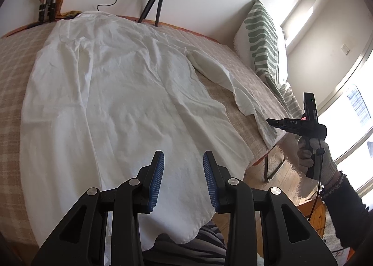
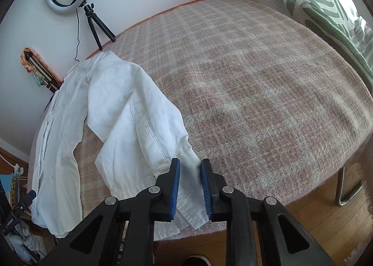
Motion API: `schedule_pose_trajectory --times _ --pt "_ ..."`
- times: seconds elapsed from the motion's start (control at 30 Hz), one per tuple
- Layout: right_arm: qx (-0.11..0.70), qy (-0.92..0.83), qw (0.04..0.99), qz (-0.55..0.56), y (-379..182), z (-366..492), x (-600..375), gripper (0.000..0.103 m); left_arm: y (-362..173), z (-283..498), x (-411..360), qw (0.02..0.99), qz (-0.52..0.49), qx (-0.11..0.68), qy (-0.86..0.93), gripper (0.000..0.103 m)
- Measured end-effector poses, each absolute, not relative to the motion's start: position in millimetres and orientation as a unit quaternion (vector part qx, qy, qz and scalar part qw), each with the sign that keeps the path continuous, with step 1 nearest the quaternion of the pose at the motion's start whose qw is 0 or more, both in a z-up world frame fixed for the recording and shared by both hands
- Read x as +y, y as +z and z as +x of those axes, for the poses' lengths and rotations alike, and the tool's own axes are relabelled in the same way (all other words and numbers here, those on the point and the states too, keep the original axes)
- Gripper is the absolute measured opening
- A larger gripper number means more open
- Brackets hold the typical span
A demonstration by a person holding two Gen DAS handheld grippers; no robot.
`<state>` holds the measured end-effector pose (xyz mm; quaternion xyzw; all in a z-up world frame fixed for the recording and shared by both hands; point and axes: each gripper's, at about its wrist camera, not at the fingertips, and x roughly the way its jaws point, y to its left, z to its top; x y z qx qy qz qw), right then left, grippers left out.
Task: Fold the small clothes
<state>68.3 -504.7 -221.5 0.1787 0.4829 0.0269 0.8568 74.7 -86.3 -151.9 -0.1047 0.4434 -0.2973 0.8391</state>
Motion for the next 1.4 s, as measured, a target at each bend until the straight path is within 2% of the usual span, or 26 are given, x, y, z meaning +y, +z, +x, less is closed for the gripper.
schedule_pose_trajectory --times 0.17,0.33,0.57,0.73,0.9,0.97,1.0,1.1,1.13,1.4 --pt "0.467 0.042 0.858 0.21 -217 64 -508 0.001 -151 73 -86 0.84 -0.106 0.441 -0.297 0.033" --pt "0.417 0.052 0.878 0.228 -187 55 -499 0.001 -150 74 -85 0.841 -0.113 0.439 -0.297 0.033" --pt "0.363 0.139 0.902 0.189 -139 52 -421 0.0 -151 76 -81 0.842 -0.126 0.435 -0.293 0.033" --pt "0.376 0.244 0.884 0.131 -140 50 -335 0.0 -151 76 -69 0.844 -0.149 0.429 -0.286 0.033" --pt "0.416 0.328 0.846 0.056 -168 43 -265 0.001 -157 77 -60 0.84 -0.174 0.43 -0.281 0.033" --pt "0.438 0.355 0.825 0.039 -180 42 -252 0.005 -160 78 -61 0.837 -0.179 0.432 -0.283 0.033" --pt "0.448 0.362 0.817 0.03 -184 41 -248 0.013 -162 78 -60 0.835 -0.184 0.433 -0.285 0.034" --pt "0.453 0.375 0.808 0.023 -183 41 -254 0.028 -168 82 -64 0.825 -0.199 0.441 -0.292 0.049" --pt "0.45 0.378 0.809 0.026 -178 43 -260 0.033 -170 83 -66 0.822 -0.204 0.443 -0.295 0.049" --pt "0.424 0.281 0.859 0.059 -134 138 -294 0.039 -182 89 -101 0.824 -0.161 0.457 -0.294 0.049"
